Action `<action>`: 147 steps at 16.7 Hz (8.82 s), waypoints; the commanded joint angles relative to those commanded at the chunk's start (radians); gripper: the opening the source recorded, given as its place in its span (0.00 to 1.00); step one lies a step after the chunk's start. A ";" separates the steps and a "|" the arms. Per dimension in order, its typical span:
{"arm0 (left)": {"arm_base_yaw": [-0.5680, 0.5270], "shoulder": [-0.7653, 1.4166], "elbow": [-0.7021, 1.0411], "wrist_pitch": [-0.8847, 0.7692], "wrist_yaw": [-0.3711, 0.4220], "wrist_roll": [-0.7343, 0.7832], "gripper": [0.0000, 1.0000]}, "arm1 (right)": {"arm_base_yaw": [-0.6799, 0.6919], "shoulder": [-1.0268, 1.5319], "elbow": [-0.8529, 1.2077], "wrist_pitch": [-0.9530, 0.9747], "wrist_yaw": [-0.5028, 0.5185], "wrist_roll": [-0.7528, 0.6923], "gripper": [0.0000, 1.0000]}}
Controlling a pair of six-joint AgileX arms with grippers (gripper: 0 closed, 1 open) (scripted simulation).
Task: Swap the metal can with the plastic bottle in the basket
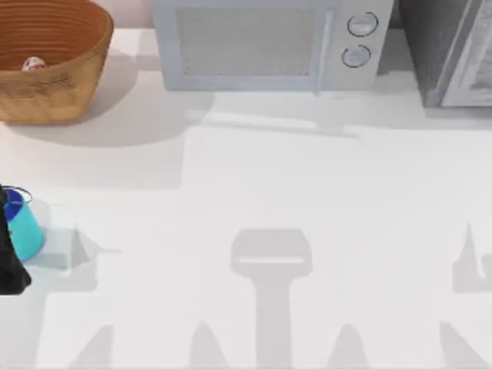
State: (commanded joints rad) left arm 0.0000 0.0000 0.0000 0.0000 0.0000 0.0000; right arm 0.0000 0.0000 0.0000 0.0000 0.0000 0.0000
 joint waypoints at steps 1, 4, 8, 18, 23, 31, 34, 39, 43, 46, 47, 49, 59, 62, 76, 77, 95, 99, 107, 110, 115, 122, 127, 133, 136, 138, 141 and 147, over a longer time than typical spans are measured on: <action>0.000 0.000 0.000 0.000 0.000 0.000 1.00 | 0.000 0.000 0.000 0.000 0.000 0.000 1.00; 0.004 0.024 0.010 -0.018 -0.001 0.000 1.00 | 0.000 0.000 0.000 0.000 0.000 0.000 1.00; 0.023 0.175 0.119 -0.108 0.003 0.004 1.00 | 0.000 0.000 0.000 0.000 0.000 0.000 1.00; 0.078 0.900 0.853 -0.474 0.074 0.041 1.00 | 0.000 0.000 0.000 0.000 0.000 0.000 1.00; 0.105 1.371 1.345 -0.704 0.130 0.061 1.00 | 0.000 0.000 0.000 0.000 0.000 0.000 1.00; 0.137 2.114 2.109 -1.057 0.223 0.090 1.00 | 0.000 0.000 0.000 0.000 0.000 0.000 1.00; 0.145 2.344 2.344 -1.165 0.252 0.098 1.00 | 0.000 0.000 0.000 0.000 0.000 0.000 1.00; 0.152 2.613 2.615 -1.286 0.288 0.107 1.00 | 0.000 0.000 0.000 0.000 0.000 0.000 1.00; 0.153 2.687 2.688 -1.318 0.298 0.110 1.00 | 0.000 0.000 0.000 0.000 0.000 0.000 1.00; 0.153 2.687 2.688 -1.318 0.298 0.110 1.00 | 0.000 0.000 0.000 0.000 0.000 0.000 1.00; 0.153 2.687 2.688 -1.318 0.298 0.110 1.00 | 0.000 0.000 0.000 0.000 0.000 0.000 1.00; 0.145 2.668 2.705 -1.316 0.300 0.111 1.00 | 0.000 0.000 0.000 0.000 0.000 0.000 1.00; 0.127 2.745 2.624 -1.190 0.293 0.084 1.00 | 0.000 0.000 0.000 0.000 0.000 0.000 1.00; 0.122 2.759 2.609 -1.160 0.292 0.079 1.00 | 0.000 0.000 0.000 0.000 0.000 0.000 1.00; 0.121 2.760 2.607 -1.156 0.291 0.079 0.32 | 0.000 0.000 0.000 0.000 0.000 0.000 1.00; 0.121 2.760 2.607 -1.156 0.291 0.079 0.25 | 0.000 0.000 0.000 0.000 0.000 0.000 1.00; 0.108 2.608 2.466 -1.131 0.291 0.056 0.00 | 0.000 0.000 0.000 0.000 0.000 0.000 1.00; 0.089 2.348 2.212 -1.027 0.276 0.042 0.00 | 0.000 0.000 0.000 0.000 0.000 0.000 1.00; 0.036 1.543 1.473 -0.674 0.216 0.025 0.00 | 0.000 0.000 0.000 0.000 0.000 0.000 1.00; 0.020 1.205 1.156 -0.526 0.180 0.019 0.00 | 0.000 0.000 0.000 0.000 0.000 0.000 1.00; 0.005 0.666 0.645 -0.292 0.110 0.011 0.00 | 0.000 0.000 0.000 0.000 0.000 0.000 1.00; -0.001 0.118 0.117 -0.054 0.023 0.002 0.00 | 0.000 0.000 0.000 0.000 0.000 0.000 1.00; 0.000 0.000 0.000 0.000 0.000 0.000 0.00 | 0.000 0.000 0.000 0.000 0.000 0.000 1.00; 0.000 0.005 0.000 -0.002 0.000 0.002 0.00 | 0.000 0.000 0.000 0.000 0.000 0.000 1.00; -0.022 0.084 0.053 0.040 0.036 0.006 0.00 | 0.000 0.000 0.000 0.000 0.000 0.000 1.00; -0.045 0.178 0.111 0.089 0.078 0.010 0.00 | 0.000 0.000 0.000 0.000 0.000 0.000 1.00; -0.081 0.346 0.213 0.176 0.156 0.015 0.00 | 0.000 0.000 0.000 0.000 0.000 0.000 1.00; -0.147 0.688 0.405 0.348 0.316 0.026 0.00 | 0.000 0.000 0.000 0.000 0.000 0.000 1.00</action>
State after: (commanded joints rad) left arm -0.1470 0.6881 0.4051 0.3481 0.3164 0.0262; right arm 0.0000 0.0000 0.0000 0.0000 0.0000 0.0000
